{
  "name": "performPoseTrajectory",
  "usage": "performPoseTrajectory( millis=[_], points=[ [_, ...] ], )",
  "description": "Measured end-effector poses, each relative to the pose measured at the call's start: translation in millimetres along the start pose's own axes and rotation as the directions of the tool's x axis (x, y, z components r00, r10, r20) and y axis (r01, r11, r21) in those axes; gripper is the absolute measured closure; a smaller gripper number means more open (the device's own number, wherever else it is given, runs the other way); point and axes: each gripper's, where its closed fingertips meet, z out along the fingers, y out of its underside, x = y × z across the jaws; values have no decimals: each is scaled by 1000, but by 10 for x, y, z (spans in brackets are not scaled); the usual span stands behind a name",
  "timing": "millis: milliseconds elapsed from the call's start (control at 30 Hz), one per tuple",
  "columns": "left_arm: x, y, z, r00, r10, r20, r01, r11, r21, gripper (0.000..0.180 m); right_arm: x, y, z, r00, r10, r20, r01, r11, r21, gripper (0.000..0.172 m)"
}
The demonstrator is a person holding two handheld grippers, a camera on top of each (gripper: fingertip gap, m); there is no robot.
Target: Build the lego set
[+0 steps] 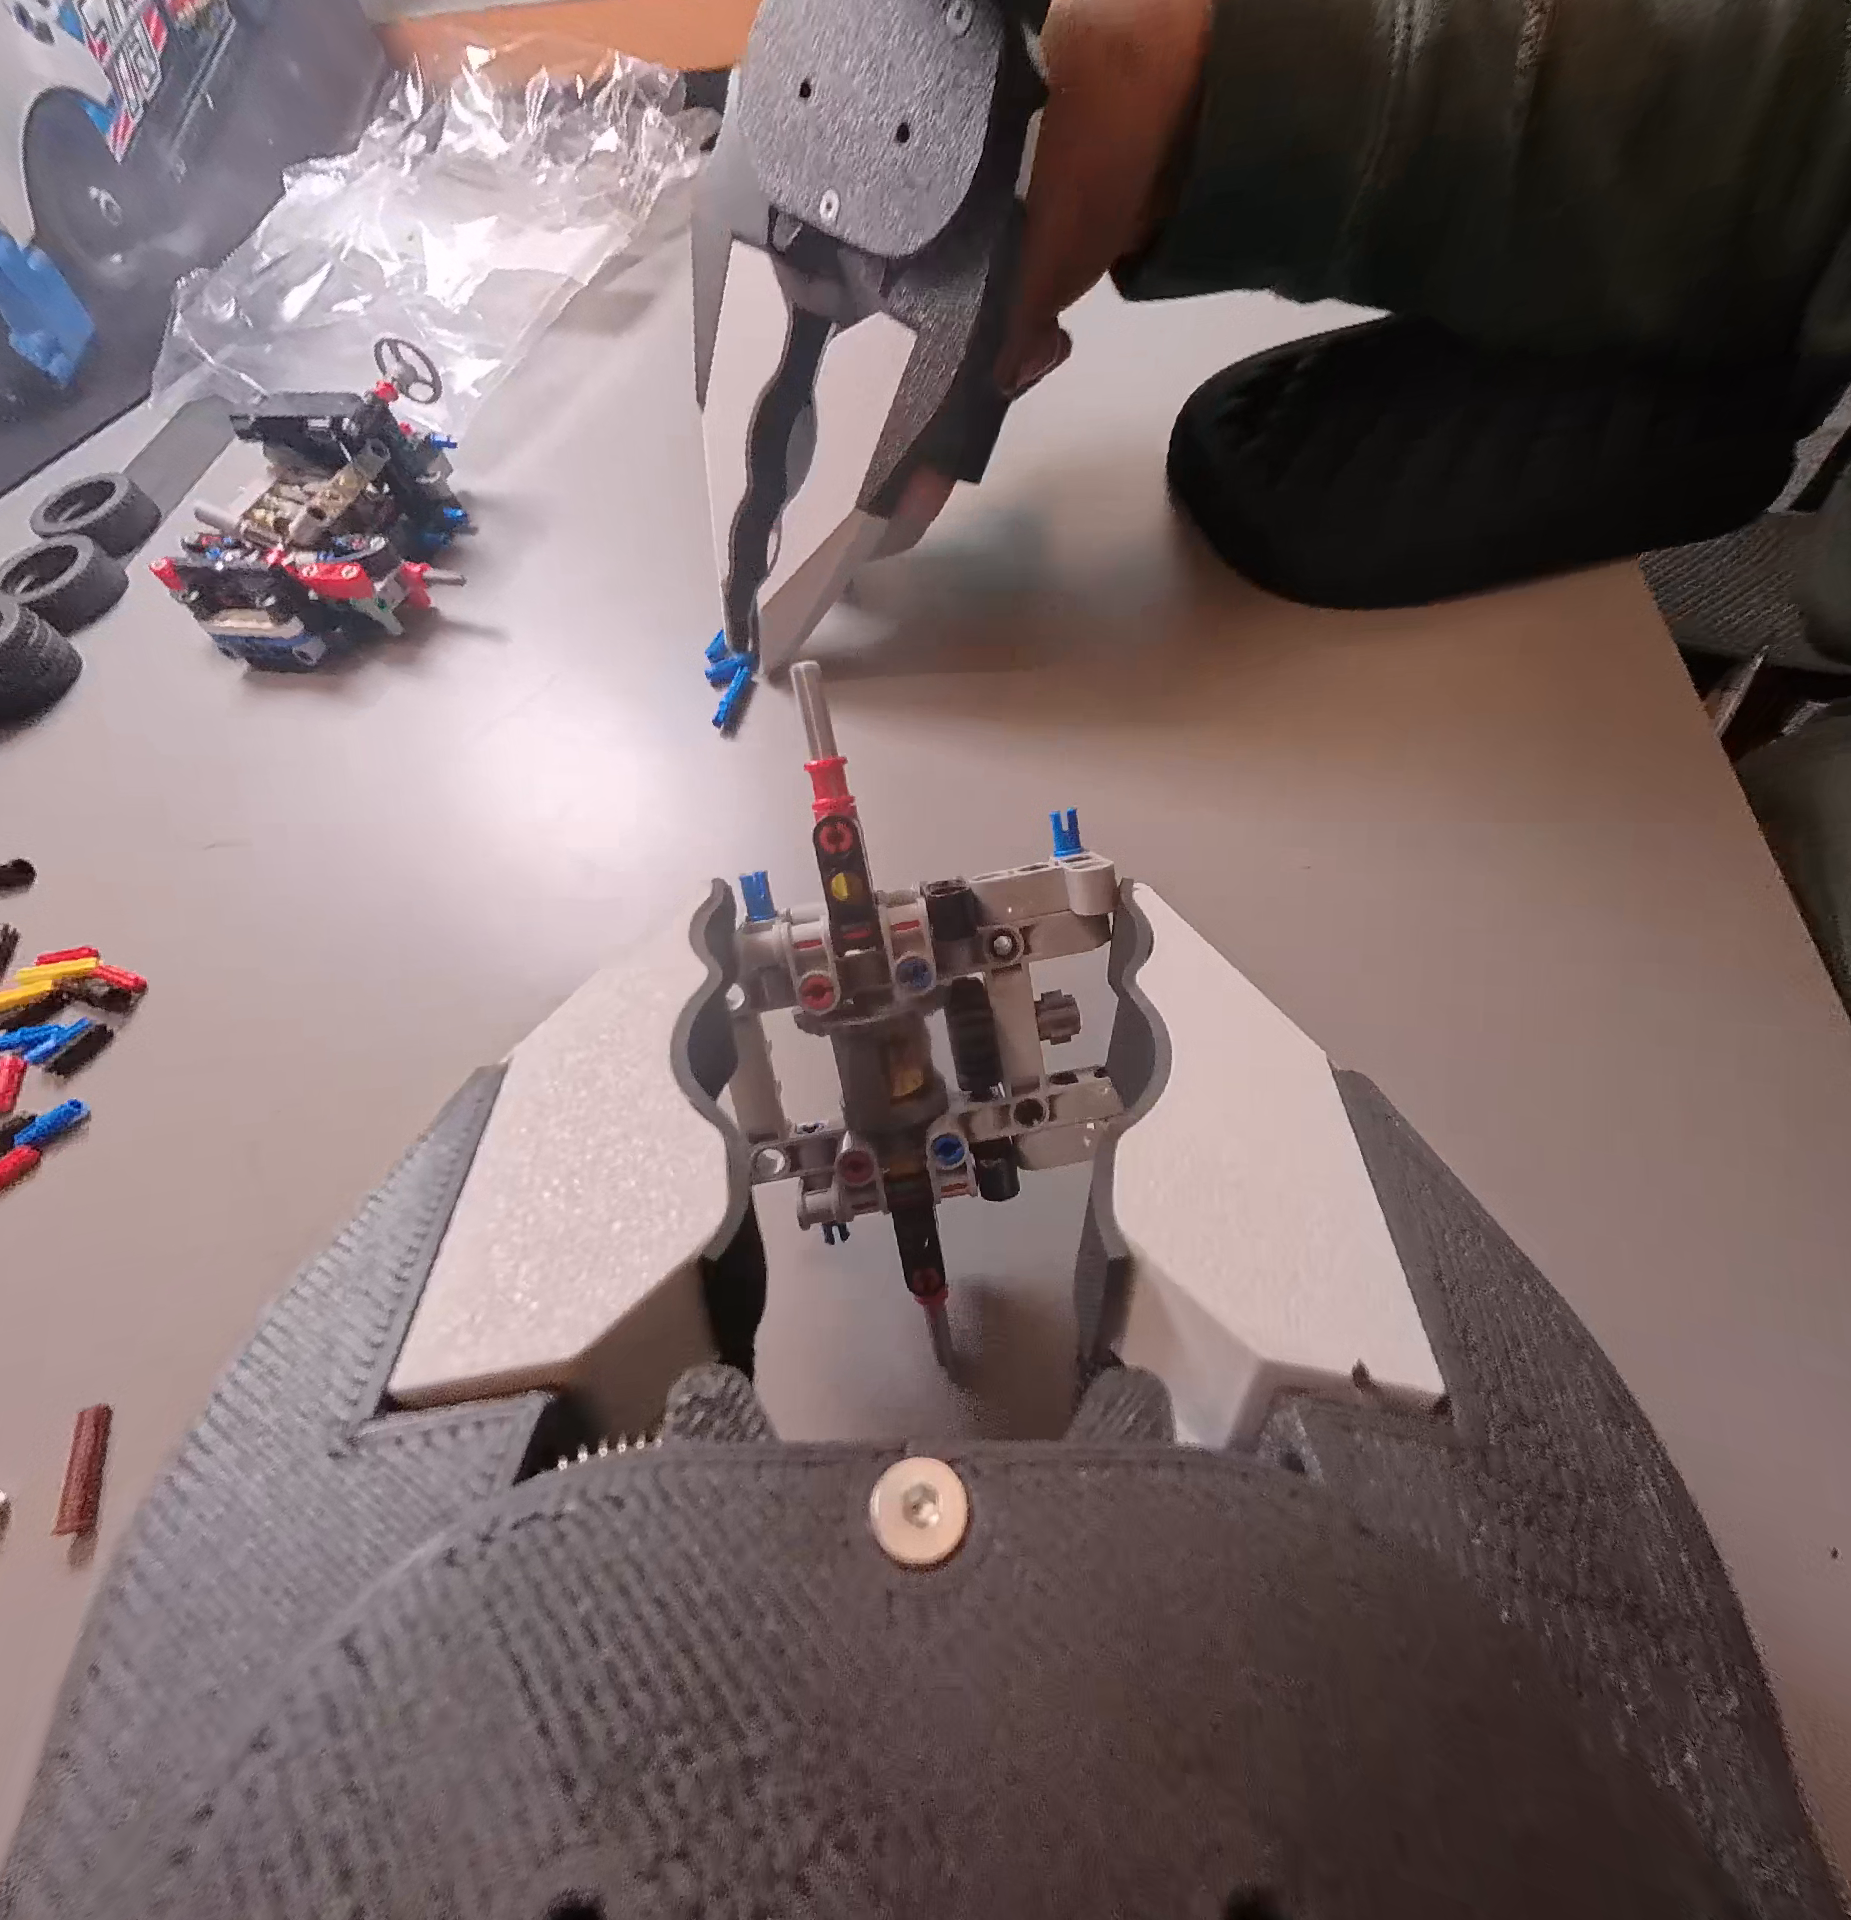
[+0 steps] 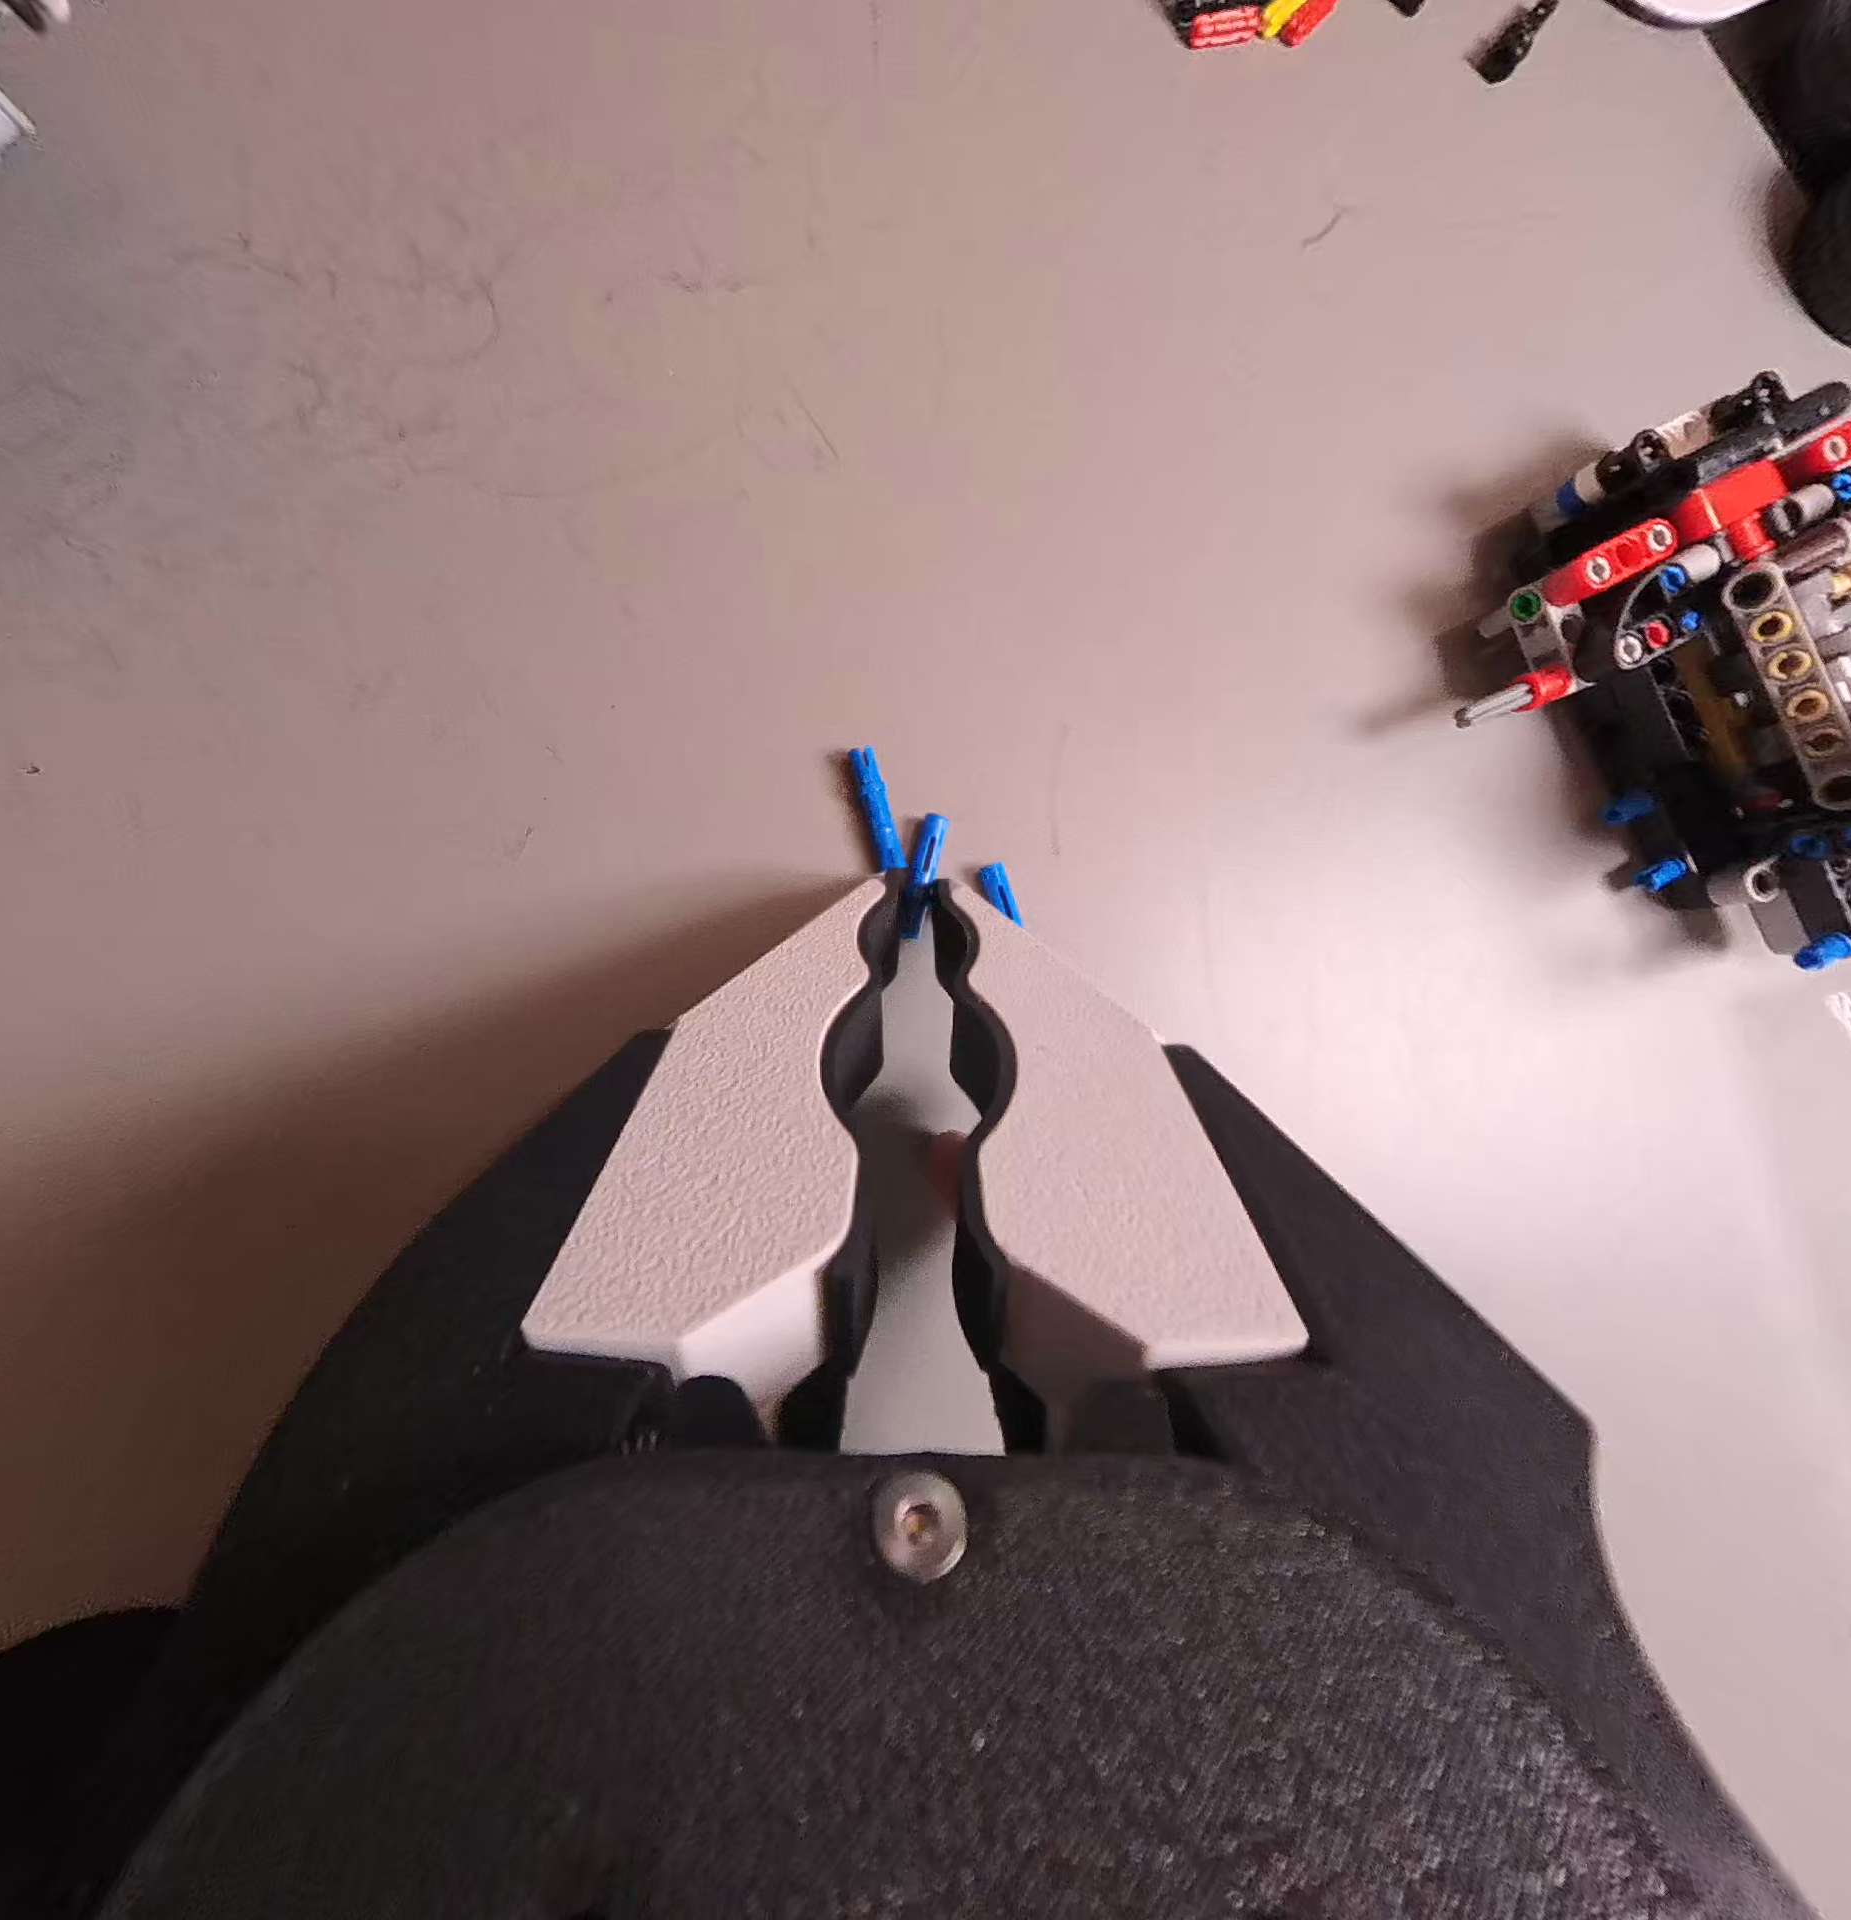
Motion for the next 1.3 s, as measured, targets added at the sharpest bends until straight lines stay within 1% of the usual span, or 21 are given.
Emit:
performPoseTrajectory(
  millis=[100,200,300,400,467,567,633,900,1167,1300],
  points=[
    [20,-73,-35,1000,23,-16,-22,998,59,109,-6,-10,4,999,-34,3,34,999,-4,168],
    [60,-123,-63,997,66,-29,-63,993,103,110,-171,-8,-52,990,-129,52,128,991,26,168],
    [110,-151,-76,994,105,-42,-98,986,132,109,-494,-67,-213,949,-289,123,281,956,80,169],
    [142,-134,-58,992,112,-60,-103,985,137,109,-827,-173,-327,910,-356,213,331,932,146,168],
    [138,-105,-40,992,113,-59,-105,986,126,109,-991,-254,-344,886,-397,240,355,913,201,168],
    [139,-76,-25,992,114,-58,-107,988,110,109,-1146,-395,-366,870,-412,270,333,897,291,169],
    [160,-71,-15,992,111,-66,-104,989,103,109,-1191,-476,-367,869,-421,261,329,884,331,169],
    [246,18,78,985,160,-66,-160,987,15,109,-1395,-577,-319,844,-464,269,352,858,375,168],
    [267,21,84,981,186,-63,-186,983,12,109,-1416,-695,-439,853,-447,270,300,843,447,170],
    [249,13,74,981,186,-55,-185,983,19,109,-1391,-633,-422,854,-437,284,293,854,431,170]
  ],
)
